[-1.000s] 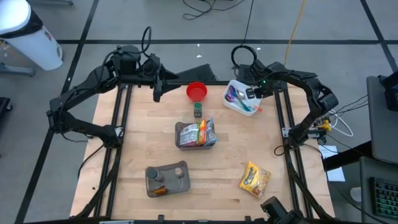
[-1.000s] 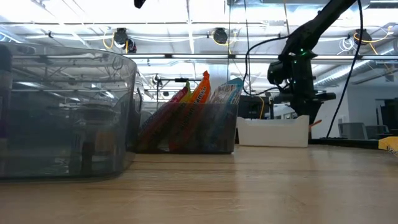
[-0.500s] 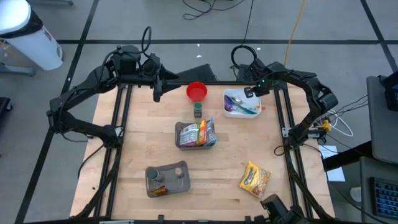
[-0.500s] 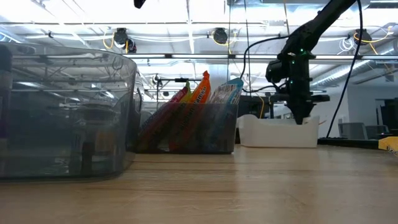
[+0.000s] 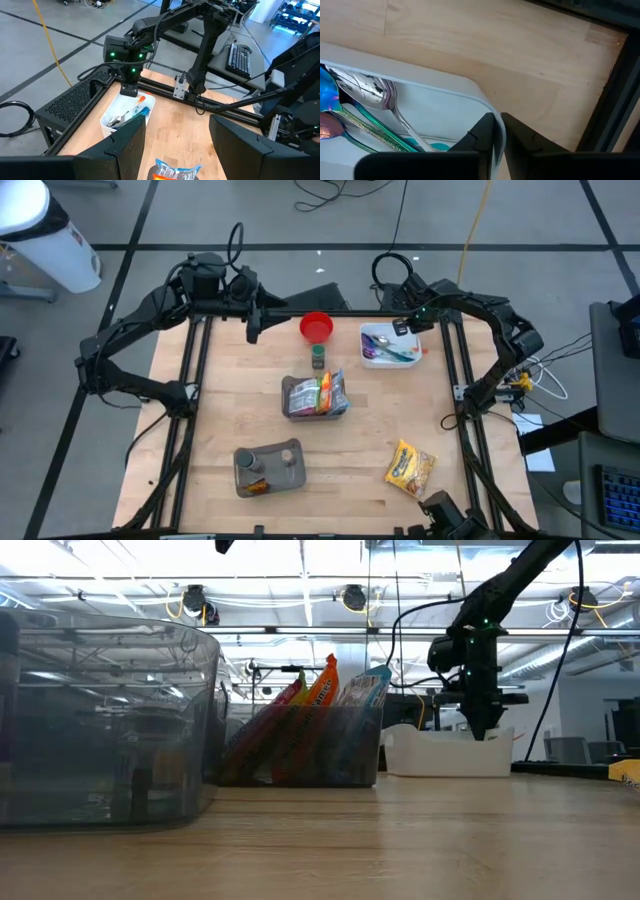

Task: Pick & Place Food Item
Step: Adjust the white bin, then put the yellow noodle pack into the top black bin

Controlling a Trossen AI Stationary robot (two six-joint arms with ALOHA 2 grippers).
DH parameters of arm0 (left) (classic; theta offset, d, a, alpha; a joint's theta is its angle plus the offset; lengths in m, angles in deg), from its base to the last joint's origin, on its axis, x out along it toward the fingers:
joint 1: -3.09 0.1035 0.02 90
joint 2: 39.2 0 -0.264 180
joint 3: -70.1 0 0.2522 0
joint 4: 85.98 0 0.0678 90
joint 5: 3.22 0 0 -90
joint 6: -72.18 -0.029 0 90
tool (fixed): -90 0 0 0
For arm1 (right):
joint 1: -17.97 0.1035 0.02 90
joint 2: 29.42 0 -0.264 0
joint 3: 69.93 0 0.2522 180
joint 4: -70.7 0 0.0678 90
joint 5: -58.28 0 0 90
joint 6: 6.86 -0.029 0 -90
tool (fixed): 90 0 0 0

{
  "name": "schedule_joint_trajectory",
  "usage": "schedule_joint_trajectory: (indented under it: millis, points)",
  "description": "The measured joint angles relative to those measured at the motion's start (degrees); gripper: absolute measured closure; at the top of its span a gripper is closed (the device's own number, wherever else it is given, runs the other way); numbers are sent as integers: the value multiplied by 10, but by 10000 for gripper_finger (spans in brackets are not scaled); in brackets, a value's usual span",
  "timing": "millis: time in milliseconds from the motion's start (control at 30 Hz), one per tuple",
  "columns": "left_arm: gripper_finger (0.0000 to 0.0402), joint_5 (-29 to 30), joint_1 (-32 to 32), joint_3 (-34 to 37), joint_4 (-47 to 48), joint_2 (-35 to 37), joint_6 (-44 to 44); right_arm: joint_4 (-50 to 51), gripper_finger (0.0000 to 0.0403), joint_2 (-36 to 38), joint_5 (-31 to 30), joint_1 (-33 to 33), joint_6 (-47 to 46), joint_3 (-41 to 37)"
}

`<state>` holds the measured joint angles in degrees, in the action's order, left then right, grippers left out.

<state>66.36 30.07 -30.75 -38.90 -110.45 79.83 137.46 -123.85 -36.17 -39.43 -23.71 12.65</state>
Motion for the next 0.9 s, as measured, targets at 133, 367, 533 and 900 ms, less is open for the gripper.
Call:
schedule_joint_trajectory:
  millis: [133, 367, 533, 900]
  points:
    - [172, 0, 0, 0, 0, 0, -6, -3, 347, 13, 0, 0, 14, -1]
    - [172, 17, 0, 0, -1, 0, -25, -7, 267, 53, 9, 0, 26, -1]
    - [172, 30, 0, 0, -1, 0, -12, -10, 221, 99, 31, 0, 19, -1]
    - [172, 29, 0, 0, -1, 0, -11, -120, 200, 263, 82, 6, -49, -1]
